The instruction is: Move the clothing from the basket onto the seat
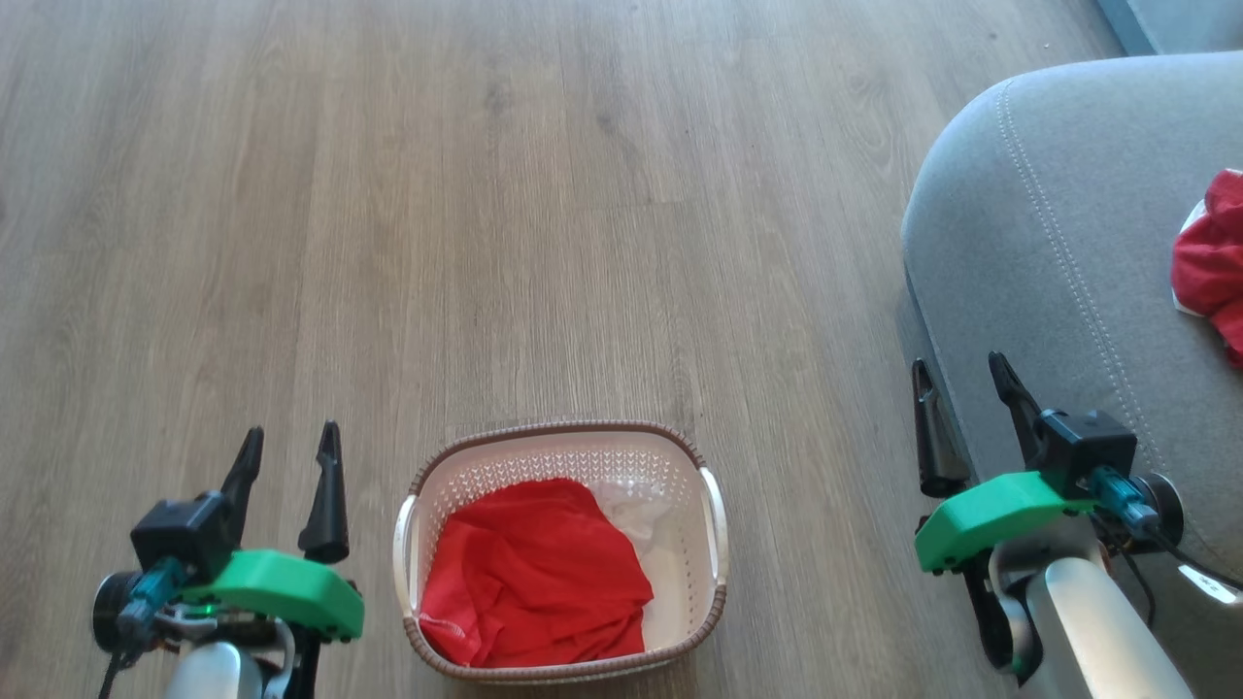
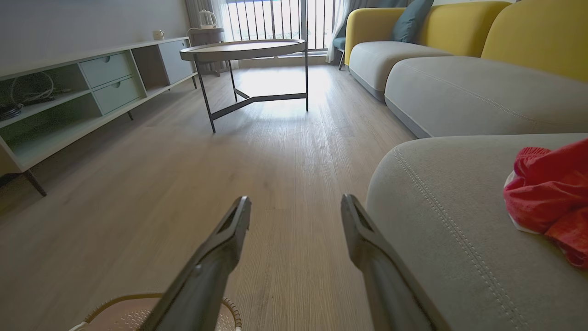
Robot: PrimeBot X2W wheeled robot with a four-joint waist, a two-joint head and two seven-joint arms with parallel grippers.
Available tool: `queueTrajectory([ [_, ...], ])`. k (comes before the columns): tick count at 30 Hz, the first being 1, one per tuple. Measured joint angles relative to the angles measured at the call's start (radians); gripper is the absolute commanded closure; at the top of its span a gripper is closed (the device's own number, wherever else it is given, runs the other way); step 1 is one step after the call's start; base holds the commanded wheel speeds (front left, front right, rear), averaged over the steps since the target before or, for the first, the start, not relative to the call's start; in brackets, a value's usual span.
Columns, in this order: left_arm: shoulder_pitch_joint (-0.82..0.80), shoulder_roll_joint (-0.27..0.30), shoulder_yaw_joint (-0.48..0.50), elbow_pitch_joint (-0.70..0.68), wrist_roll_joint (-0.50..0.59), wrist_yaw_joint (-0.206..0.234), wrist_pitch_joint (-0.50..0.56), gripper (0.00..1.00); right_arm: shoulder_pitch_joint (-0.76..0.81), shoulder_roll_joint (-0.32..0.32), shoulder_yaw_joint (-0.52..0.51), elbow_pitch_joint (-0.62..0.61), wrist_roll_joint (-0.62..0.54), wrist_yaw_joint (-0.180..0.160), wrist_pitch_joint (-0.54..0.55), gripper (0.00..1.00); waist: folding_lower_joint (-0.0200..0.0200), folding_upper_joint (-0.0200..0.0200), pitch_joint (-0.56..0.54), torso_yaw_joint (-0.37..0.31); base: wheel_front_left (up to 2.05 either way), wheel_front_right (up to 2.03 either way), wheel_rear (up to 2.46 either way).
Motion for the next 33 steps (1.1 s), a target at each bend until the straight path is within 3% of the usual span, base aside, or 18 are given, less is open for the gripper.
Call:
queueTrajectory([
  [23,0.03,-0.017,0.019,-0.038,0.039,0.0,0.0,0.0,0.025,0.012,-0.024,-0.024,-0.009,0.0,0.0,0.0,0.0001,0.0,0.002,0.01,0.0,0.0,0.0],
  [33,0.028,-0.017,-0.04,-0.018,0.025,0.0,0.0,0.0,0.014,0.024,-0.023,-0.056,-0.009,0.0,0.0,0.0,0.0001,0.0,0.054,0.006,0.0,0.0,0.0],
])
